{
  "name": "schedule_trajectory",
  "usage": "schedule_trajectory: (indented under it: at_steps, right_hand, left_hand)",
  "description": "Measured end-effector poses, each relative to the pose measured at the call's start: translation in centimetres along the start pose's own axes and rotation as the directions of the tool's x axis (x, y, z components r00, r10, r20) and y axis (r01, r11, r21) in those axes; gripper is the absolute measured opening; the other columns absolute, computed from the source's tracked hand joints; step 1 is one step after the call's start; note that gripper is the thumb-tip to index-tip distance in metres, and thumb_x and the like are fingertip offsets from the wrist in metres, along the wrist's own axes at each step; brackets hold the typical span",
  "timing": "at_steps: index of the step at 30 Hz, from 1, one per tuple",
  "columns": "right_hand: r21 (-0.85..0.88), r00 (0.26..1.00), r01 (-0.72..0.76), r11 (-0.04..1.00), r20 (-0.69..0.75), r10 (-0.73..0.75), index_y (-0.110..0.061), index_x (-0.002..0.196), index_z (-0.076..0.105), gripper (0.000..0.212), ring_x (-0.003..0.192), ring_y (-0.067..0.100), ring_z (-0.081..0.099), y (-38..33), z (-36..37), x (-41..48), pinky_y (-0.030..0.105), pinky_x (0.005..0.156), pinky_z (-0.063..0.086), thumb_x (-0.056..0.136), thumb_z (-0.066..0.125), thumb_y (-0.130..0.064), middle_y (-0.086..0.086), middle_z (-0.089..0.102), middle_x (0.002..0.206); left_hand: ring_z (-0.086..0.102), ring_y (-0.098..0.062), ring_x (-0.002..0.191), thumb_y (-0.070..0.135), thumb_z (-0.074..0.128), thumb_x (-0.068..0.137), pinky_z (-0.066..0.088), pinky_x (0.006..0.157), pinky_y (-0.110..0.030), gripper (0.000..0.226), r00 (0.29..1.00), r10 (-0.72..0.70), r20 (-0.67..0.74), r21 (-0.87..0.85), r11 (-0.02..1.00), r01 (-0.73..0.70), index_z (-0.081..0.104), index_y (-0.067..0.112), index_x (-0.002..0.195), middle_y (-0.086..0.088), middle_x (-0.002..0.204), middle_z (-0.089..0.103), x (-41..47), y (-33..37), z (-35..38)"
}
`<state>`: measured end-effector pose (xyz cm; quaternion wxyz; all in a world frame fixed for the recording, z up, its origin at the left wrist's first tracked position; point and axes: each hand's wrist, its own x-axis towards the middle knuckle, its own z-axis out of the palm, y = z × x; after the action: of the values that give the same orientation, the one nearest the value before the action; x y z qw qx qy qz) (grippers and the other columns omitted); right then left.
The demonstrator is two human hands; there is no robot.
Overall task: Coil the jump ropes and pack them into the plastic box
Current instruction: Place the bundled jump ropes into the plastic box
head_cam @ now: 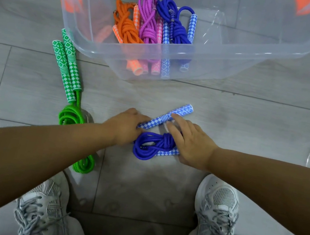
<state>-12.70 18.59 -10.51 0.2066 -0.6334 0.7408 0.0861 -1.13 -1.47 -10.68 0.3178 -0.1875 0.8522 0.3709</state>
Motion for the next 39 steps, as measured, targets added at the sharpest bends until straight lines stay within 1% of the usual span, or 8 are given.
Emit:
schedule_trajectory:
  at_steps: [4, 7, 11, 14, 19, 22, 31, 39]
  right_hand:
    - [-0.012, 0.996, -0.069, 0.998, 0.053, 0.07, 0.006, 0.135, 0.027, 0.113, 0.105, 0.042, 0.058, 0.0, -0.6, 0.3, 0.043, 0.076, 0.054, 0.049, 0.077, -0.047, 0.032, 0.043, 0.136]
    - [-0.039, 0.996, -0.086, 0.996, 0.024, 0.087, 0.003, 0.134, 0.033, 0.106, 0.097, 0.036, 0.057, -0.3, -0.6, 0.6, 0.043, 0.079, 0.051, 0.053, 0.071, -0.054, 0.023, 0.052, 0.126]
    - [-0.151, 0.996, -0.08, 0.985, 0.035, 0.086, -0.004, 0.126, 0.048, 0.088, 0.095, 0.034, 0.052, -0.5, -0.8, 1.0, 0.046, 0.087, 0.038, 0.058, 0.062, -0.058, 0.014, 0.056, 0.113]
    - [-0.144, 0.994, -0.031, 0.989, 0.099, 0.045, -0.007, 0.13, 0.047, 0.089, 0.094, 0.035, 0.056, -0.2, -1.1, 1.2, 0.045, 0.082, 0.045, 0.059, 0.065, -0.058, 0.016, 0.056, 0.115]
    - [-0.068, 0.985, 0.007, 0.998, 0.17, 0.004, -0.021, 0.149, 0.008, 0.09, 0.118, 0.037, 0.043, 0.0, -1.9, 1.4, 0.043, 0.089, 0.041, 0.081, 0.055, -0.053, 0.019, 0.033, 0.142]
    - [-0.025, 0.981, -0.006, 1.0, 0.192, 0.011, -0.028, 0.149, -0.003, 0.089, 0.117, 0.036, 0.043, -0.2, -2.1, 1.4, 0.039, 0.086, 0.04, 0.083, 0.053, -0.05, 0.018, 0.029, 0.143]
    - [-0.106, 0.98, 0.054, 0.993, 0.194, -0.033, -0.032, 0.147, -0.004, 0.083, 0.097, 0.033, 0.055, -0.4, -3.5, 1.7, 0.032, 0.065, 0.035, 0.086, 0.05, -0.042, 0.015, 0.041, 0.132]
    - [-0.24, 0.957, -0.088, 0.967, 0.25, 0.149, -0.023, 0.14, 0.02, 0.077, 0.087, 0.029, 0.059, -1.1, -8.3, 0.1, 0.031, 0.063, 0.039, 0.076, 0.061, -0.027, 0.009, 0.054, 0.106]
  left_hand:
    - [0.04, -0.016, 0.12, 0.049, 0.039, 0.095, 0.027, 0.107, -0.024, 0.048, 0.998, 0.041, 0.046, -0.145, 0.989, -0.033, 0.042, 0.03, 0.14, -0.002, 0.13, 0.045, -0.1, 0.7, -0.1]
    - [0.039, -0.02, 0.118, 0.047, 0.055, 0.089, 0.029, 0.106, -0.029, 0.051, 0.999, 0.039, 0.034, -0.067, 0.997, -0.037, 0.042, 0.04, 0.138, 0.0, 0.125, 0.041, -0.3, 0.7, -0.2]
    - [0.038, -0.024, 0.112, 0.034, 0.058, 0.091, 0.033, 0.1, -0.03, 0.046, 0.994, 0.035, -0.099, 0.084, 0.996, -0.027, 0.047, 0.035, 0.136, -0.003, 0.12, 0.04, -0.4, 1.3, 0.2]
    - [0.041, -0.023, 0.113, 0.032, 0.057, 0.091, 0.036, 0.098, -0.031, 0.047, 0.989, 0.092, -0.117, 0.198, 0.978, -0.067, 0.047, 0.03, 0.137, -0.003, 0.122, 0.043, -0.3, 1.6, 0.3]
    - [0.045, -0.023, 0.112, 0.037, 0.052, 0.093, 0.04, 0.092, -0.033, 0.043, 0.985, 0.143, -0.1, 0.376, 0.922, -0.096, 0.048, 0.024, 0.134, -0.003, 0.124, 0.045, -0.3, 2.0, -0.3]
    - [0.046, -0.025, 0.109, 0.036, 0.046, 0.096, 0.04, 0.087, -0.033, 0.041, 0.978, 0.192, -0.084, 0.488, 0.864, -0.128, 0.048, 0.02, 0.133, -0.005, 0.124, 0.046, -0.5, 2.1, 0.0]
    - [0.045, -0.025, 0.113, 0.046, 0.04, 0.096, 0.039, 0.09, -0.035, 0.045, 0.993, 0.118, -0.016, 0.564, 0.821, -0.088, 0.044, 0.021, 0.133, -0.005, 0.126, 0.042, -1.6, 2.0, -0.9]
    - [0.045, -0.026, 0.118, 0.046, 0.038, 0.095, 0.039, 0.088, -0.035, 0.041, 0.994, 0.113, -0.014, 0.693, 0.718, -0.072, 0.043, 0.024, 0.13, -0.002, 0.129, 0.043, -4.4, 3.0, -3.7]
